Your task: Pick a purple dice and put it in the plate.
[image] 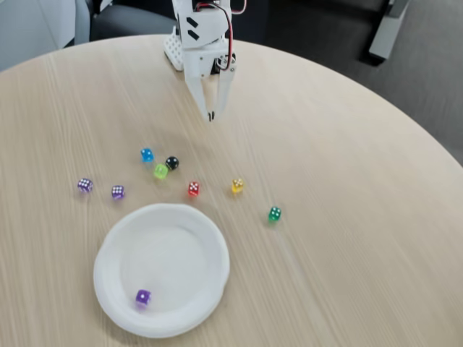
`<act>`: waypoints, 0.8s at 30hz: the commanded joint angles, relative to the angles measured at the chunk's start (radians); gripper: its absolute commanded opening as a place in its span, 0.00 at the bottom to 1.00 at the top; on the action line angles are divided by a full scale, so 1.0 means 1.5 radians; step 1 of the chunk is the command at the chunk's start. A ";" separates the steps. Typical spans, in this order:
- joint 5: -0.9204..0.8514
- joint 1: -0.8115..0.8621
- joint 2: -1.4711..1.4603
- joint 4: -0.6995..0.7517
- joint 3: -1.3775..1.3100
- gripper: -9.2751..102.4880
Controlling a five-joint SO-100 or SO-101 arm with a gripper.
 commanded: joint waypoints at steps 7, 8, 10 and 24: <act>0.012 0.005 0.005 0.004 -0.006 0.09; 0.012 0.005 0.005 0.004 -0.006 0.09; 0.012 0.005 0.005 0.004 -0.006 0.09; 0.012 0.005 0.005 0.004 -0.006 0.09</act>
